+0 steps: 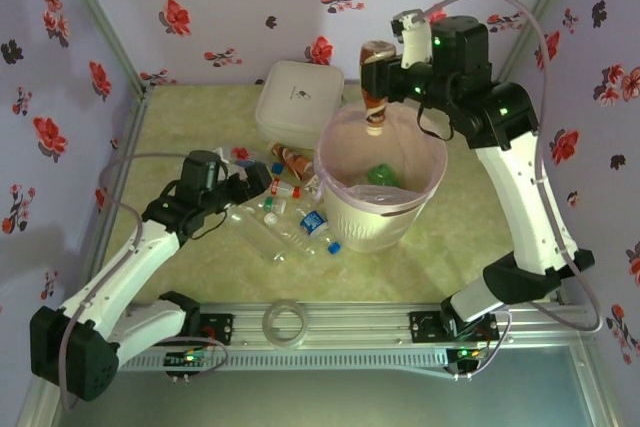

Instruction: Put the plastic bottles in the bin

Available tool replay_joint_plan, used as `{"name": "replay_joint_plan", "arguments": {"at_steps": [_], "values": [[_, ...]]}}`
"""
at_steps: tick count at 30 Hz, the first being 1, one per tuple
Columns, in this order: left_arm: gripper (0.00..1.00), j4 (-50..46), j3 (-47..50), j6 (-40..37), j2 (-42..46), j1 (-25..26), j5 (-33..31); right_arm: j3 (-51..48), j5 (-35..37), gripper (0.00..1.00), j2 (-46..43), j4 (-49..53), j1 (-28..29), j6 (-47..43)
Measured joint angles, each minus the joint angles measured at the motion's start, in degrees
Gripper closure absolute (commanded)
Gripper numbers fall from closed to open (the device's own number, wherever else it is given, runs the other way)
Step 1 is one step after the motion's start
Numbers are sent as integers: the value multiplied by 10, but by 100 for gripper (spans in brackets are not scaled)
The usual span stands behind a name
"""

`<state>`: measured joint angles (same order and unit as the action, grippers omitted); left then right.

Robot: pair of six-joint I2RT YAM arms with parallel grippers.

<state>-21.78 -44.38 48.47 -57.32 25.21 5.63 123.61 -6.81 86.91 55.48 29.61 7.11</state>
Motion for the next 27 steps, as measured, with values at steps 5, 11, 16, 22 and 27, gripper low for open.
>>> {"name": "replay_joint_plan", "arguments": {"at_steps": [5,11,16,22,27], "values": [[0,-56,19,79,28,-2,-66,-2,40,61,-2,76,0,-34],[0,-85,25,125,23,-7,-99,-55,52,61,27,116,7,-52],[0,-93,38,144,21,-7,-102,-168,56,62,35,111,21,-52],[0,-112,44,160,22,-7,-102,-272,56,61,36,59,26,-49],[0,-117,71,181,24,-2,-101,-384,54,62,29,-35,26,-25]]}}
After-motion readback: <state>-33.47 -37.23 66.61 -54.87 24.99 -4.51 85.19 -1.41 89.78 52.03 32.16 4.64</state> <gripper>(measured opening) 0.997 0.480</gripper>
